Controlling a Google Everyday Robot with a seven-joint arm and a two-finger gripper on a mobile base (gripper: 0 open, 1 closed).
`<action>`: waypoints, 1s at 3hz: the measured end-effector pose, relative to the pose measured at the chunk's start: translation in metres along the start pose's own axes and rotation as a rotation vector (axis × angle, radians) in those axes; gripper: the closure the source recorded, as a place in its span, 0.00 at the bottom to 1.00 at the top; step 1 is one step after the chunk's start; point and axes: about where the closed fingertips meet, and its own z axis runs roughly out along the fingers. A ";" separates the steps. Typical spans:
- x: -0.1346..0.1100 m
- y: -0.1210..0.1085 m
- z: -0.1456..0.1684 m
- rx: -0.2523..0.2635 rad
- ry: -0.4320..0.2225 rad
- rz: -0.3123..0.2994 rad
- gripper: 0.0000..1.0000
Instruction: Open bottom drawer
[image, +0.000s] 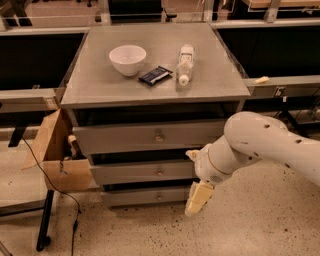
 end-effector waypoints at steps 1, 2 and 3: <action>0.000 0.000 0.000 0.000 0.000 0.000 0.00; 0.014 -0.008 0.024 -0.011 0.048 0.035 0.00; 0.050 -0.024 0.077 -0.033 0.094 0.099 0.00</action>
Offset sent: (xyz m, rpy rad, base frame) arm 0.0321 -0.0097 -0.0792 -0.1286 0.0904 -0.0975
